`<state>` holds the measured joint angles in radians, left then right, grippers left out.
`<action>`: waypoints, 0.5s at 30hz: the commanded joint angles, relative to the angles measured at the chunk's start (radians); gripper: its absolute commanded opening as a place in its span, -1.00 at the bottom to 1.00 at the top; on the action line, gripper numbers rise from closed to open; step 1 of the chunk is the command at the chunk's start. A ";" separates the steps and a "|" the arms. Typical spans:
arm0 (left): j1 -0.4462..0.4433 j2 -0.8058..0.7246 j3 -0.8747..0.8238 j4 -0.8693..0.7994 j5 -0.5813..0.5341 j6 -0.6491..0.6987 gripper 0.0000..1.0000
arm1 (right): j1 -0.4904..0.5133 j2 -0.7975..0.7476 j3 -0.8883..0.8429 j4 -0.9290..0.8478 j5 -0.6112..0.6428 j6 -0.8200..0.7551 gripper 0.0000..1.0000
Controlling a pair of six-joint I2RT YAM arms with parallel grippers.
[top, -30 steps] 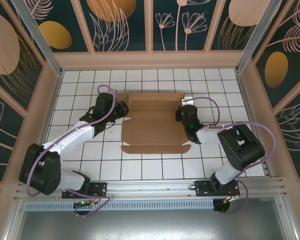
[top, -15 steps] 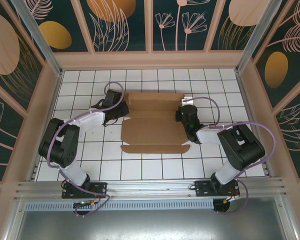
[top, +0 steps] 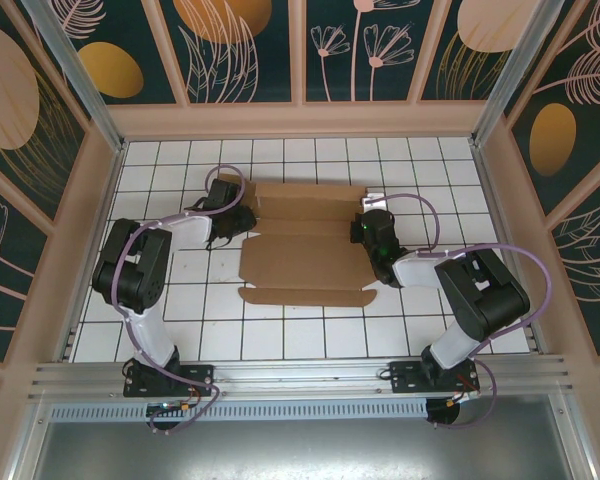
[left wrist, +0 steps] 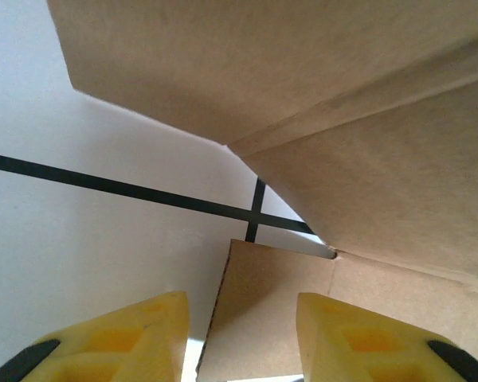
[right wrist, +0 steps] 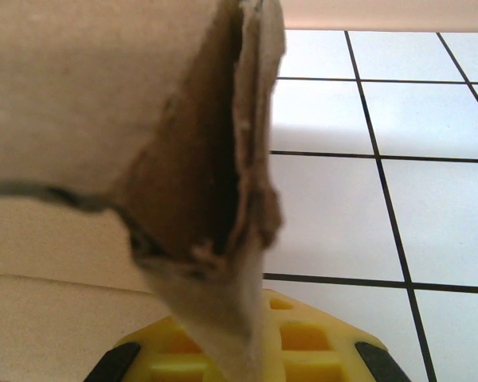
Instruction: Fold the paper box
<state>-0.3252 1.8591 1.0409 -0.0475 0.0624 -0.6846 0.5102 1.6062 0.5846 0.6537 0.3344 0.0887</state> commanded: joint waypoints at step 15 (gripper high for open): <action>0.014 -0.025 -0.063 0.306 0.249 -0.045 -0.13 | 0.005 0.013 0.021 0.011 -0.056 0.032 -0.91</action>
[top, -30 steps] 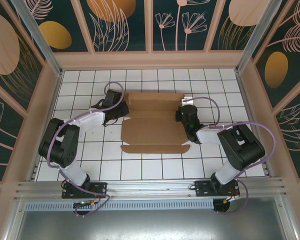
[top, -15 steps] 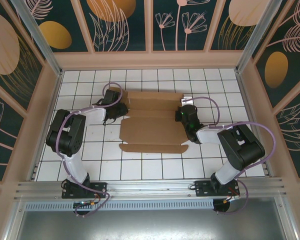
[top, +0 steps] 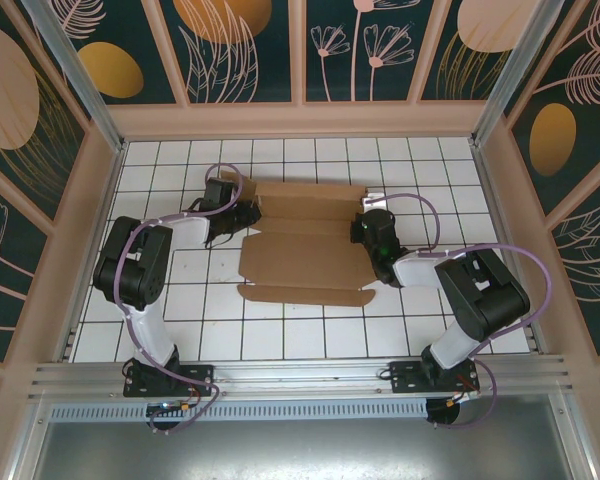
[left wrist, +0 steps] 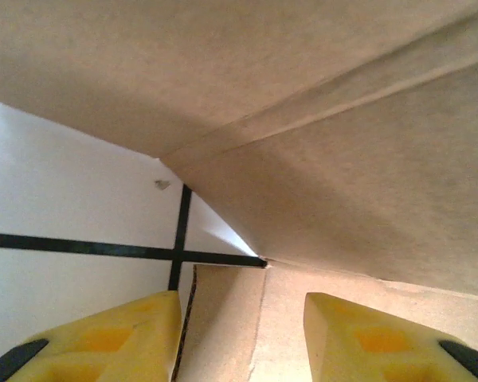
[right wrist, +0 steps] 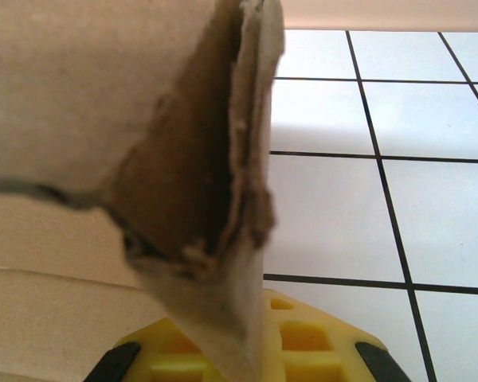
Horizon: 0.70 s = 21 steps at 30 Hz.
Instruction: Fold the paper box
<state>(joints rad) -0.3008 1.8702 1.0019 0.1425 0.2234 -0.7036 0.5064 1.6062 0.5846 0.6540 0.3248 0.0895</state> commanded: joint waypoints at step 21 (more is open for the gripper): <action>-0.039 0.077 -0.065 0.258 0.257 -0.119 -0.19 | 0.009 0.043 0.039 -0.010 -0.047 0.032 -0.91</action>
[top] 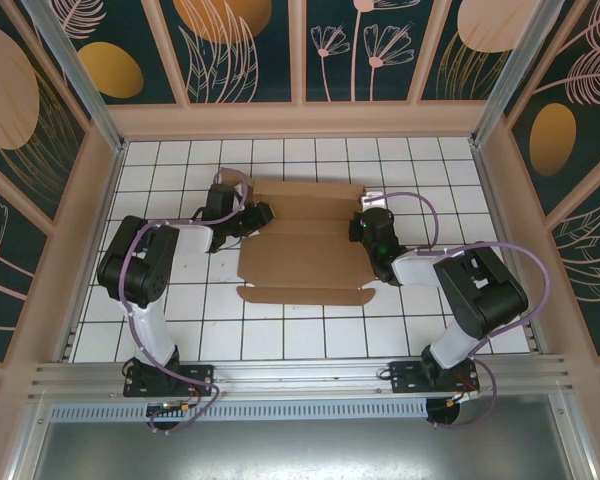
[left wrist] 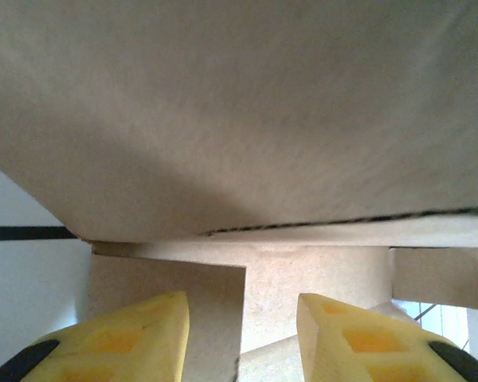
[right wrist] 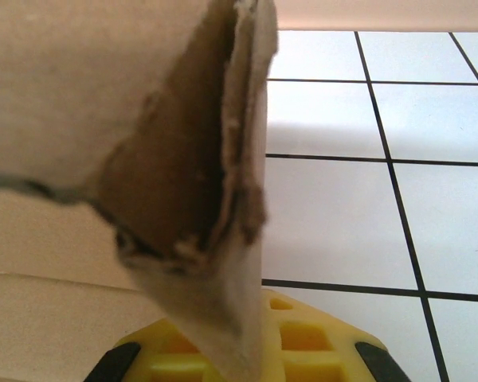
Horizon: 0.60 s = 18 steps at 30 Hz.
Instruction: Fold the paper box
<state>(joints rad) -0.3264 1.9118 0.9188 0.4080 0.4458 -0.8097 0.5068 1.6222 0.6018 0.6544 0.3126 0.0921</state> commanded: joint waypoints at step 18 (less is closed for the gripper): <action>-0.005 -0.390 -0.057 -0.496 -0.324 0.156 -0.14 | -0.007 0.021 0.055 -0.071 0.045 0.027 -0.92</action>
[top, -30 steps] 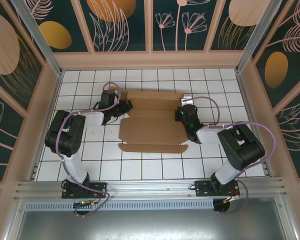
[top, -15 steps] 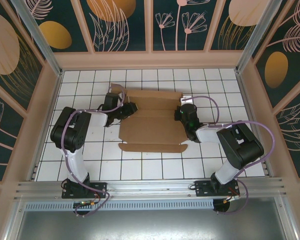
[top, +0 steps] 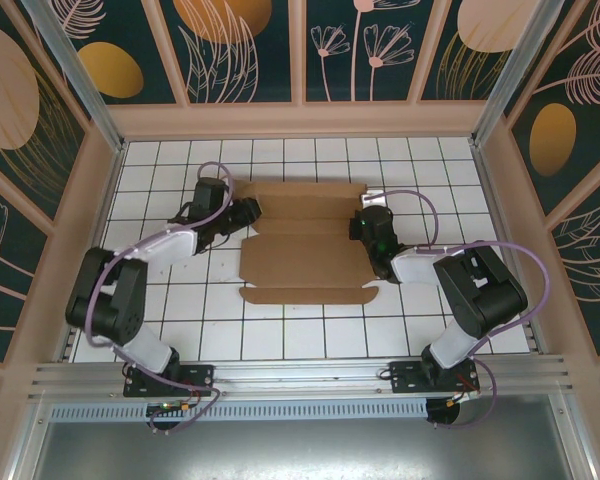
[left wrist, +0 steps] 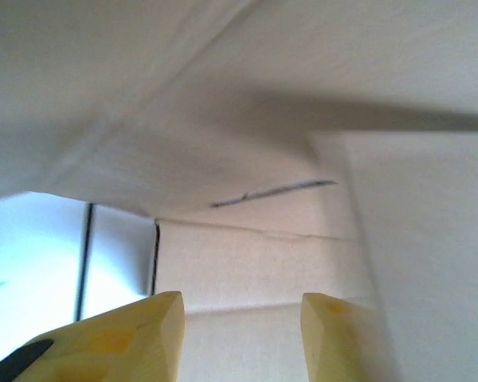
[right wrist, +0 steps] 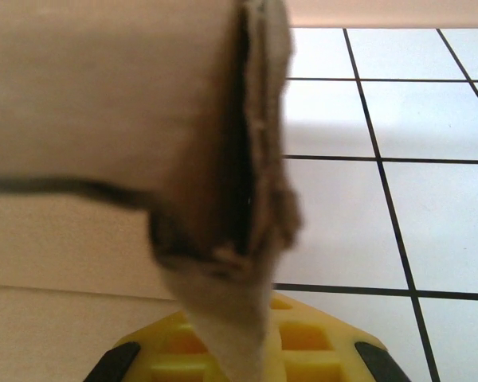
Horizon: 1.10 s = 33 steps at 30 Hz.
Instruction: Fold the paper box
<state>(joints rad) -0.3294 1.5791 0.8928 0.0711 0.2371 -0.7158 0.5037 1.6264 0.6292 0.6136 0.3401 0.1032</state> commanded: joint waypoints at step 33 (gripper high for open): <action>0.109 -0.027 0.006 0.021 -0.005 0.213 -0.23 | -0.014 -0.015 0.045 -0.054 -0.098 0.023 -0.85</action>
<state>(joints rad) -0.1867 1.5829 0.8989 0.1078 0.1959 -0.5461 0.4942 1.6238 0.6464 0.5850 0.2794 0.1078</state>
